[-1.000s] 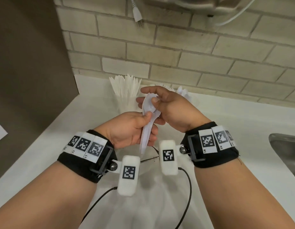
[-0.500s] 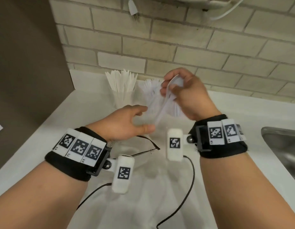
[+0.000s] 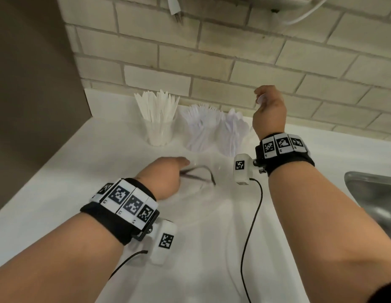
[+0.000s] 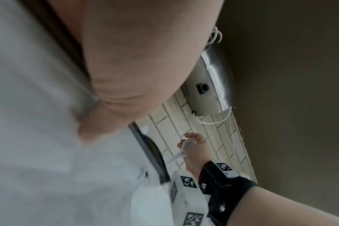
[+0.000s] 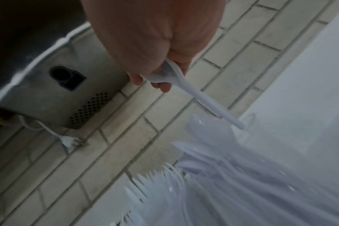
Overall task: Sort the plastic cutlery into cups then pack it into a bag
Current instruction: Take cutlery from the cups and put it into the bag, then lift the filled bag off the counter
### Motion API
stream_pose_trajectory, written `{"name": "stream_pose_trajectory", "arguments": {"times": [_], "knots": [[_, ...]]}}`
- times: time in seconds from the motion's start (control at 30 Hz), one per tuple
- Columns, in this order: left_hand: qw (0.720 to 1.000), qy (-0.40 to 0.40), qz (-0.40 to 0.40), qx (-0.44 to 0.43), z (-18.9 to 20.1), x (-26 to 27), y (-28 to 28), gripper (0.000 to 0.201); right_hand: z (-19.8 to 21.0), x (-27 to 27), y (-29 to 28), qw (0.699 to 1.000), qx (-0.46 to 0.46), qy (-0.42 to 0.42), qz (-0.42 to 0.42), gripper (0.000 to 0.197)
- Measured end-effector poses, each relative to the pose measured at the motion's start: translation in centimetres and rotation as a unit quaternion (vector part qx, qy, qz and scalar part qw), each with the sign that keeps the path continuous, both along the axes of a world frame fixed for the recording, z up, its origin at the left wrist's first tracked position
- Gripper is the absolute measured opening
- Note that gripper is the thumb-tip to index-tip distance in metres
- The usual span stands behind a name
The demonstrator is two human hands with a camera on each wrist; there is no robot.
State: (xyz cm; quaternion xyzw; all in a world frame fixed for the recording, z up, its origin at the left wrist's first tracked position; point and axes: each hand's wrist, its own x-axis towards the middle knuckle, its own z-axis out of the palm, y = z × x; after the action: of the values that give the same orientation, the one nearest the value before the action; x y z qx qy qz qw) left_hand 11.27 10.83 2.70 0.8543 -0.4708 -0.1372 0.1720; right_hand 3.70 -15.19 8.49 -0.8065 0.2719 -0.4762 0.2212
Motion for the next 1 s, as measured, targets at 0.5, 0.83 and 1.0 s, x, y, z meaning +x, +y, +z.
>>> {"name": "stream_pose_trajectory", "arguments": {"times": [0.5, 0.83, 1.0], "knots": [[0.97, 0.038, 0.129, -0.202, 0.9, 0.8, 1.0, 0.015, -1.3, 0.4, 2.8, 0.973, 0.111, 0.195, -0.045, 0.058], [0.815, 0.371, 0.157, -0.416, 3.3, -0.5, 5.6, 0.017, -3.4, -5.5, 16.4, 0.799, 0.493, 0.001, 0.345, 0.08], [0.762, 0.521, 0.082, -0.377, 3.3, -2.7, 9.3, 0.038, -3.8, -7.4, 18.6, 0.798, 0.509, -0.008, 0.322, 0.026]]}}
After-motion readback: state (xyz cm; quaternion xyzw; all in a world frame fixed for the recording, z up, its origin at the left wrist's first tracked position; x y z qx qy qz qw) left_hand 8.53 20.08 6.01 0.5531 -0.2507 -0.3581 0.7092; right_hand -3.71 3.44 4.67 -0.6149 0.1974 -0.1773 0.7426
